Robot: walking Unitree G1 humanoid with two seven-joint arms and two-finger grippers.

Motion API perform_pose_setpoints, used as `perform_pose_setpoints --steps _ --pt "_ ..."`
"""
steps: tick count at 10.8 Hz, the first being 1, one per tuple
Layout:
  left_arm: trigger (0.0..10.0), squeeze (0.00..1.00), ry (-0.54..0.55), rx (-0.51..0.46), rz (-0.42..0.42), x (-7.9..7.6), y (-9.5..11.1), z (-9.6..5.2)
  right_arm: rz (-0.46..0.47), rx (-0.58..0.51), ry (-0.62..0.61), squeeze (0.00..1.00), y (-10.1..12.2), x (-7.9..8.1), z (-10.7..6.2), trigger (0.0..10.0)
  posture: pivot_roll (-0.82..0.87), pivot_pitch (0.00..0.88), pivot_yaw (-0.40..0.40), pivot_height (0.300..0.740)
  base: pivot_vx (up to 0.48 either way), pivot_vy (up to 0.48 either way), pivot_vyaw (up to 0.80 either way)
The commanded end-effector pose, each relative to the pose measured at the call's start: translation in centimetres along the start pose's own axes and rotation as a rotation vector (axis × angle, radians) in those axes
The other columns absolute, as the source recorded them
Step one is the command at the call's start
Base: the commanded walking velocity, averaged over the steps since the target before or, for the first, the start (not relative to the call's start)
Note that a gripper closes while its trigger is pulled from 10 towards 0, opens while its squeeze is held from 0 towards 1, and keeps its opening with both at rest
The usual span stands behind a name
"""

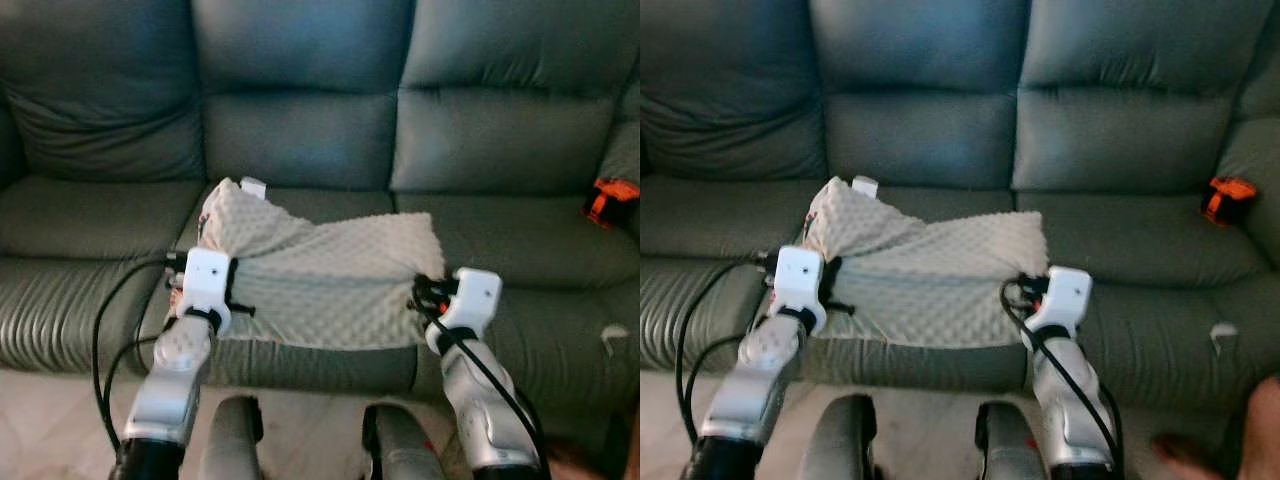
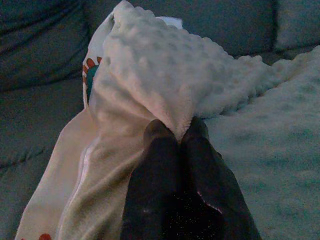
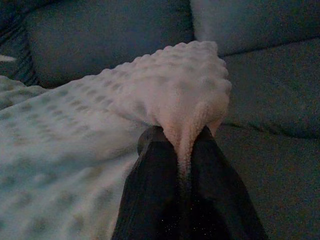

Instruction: Move the pillow to the sofa

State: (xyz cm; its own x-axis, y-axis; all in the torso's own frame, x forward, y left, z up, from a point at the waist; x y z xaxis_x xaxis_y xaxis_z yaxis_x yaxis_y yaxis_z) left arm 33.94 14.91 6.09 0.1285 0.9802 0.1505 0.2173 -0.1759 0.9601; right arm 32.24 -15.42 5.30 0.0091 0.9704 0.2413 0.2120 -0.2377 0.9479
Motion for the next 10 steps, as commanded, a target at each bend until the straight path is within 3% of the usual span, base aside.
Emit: perform_pose_setpoints --steps 1,2,5,6,7,10 --pt "10.0 0.00 0.024 0.016 0.041 1.3 -0.1 0.6 -0.006 0.005 0.007 0.00 0.6 0.5 1.1 10.0 0.00 0.114 0.035 0.616 0.000 0.000 0.00" --pt "10.0 0.00 0.035 0.038 0.068 2.2 -0.5 0.6 0.002 0.014 0.009 0.00 0.8 1.0 1.6 10.0 0.01 0.179 0.044 0.616 0.000 0.000 0.00" --pt "10.0 0.00 0.089 0.118 0.120 5.1 -1.5 2.7 0.007 0.071 0.011 0.00 0.5 2.3 4.0 10.0 0.02 0.314 0.063 0.616 0.000 0.000 0.00" --pt "10.0 0.00 0.028 0.128 0.131 4.3 -1.3 3.6 0.018 0.059 -0.013 0.00 0.8 2.7 4.4 10.0 0.01 0.354 0.071 0.616 0.000 0.000 0.00" --pt "10.0 0.00 0.010 0.117 0.156 3.6 -0.4 4.7 0.047 0.052 -0.063 0.00 0.9 2.1 4.7 10.0 0.00 0.365 0.081 0.616 0.000 0.000 0.00" --pt "10.0 0.00 0.051 0.030 0.208 2.6 3.9 7.8 0.073 0.057 -0.074 0.00 1.2 1.5 6.2 10.0 -0.01 0.376 0.090 0.616 0.000 0.000 0.00"
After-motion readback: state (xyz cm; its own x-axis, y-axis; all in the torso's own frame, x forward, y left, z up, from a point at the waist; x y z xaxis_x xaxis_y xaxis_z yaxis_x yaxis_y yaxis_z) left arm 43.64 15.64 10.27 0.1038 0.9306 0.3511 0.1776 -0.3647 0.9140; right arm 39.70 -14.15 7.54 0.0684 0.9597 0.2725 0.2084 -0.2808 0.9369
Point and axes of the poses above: a point about 5 cm out from each wrist's last joint towards the gripper, its own z axis pointing out of the wrist towards the gripper, its own y axis along the axis of the wrist's last joint, x = y × z, the point moved 6 cm from there along z, pointing out of the wrist towards the gripper, and after that the axes turned 1 degree about z, right-handed, at the moved point
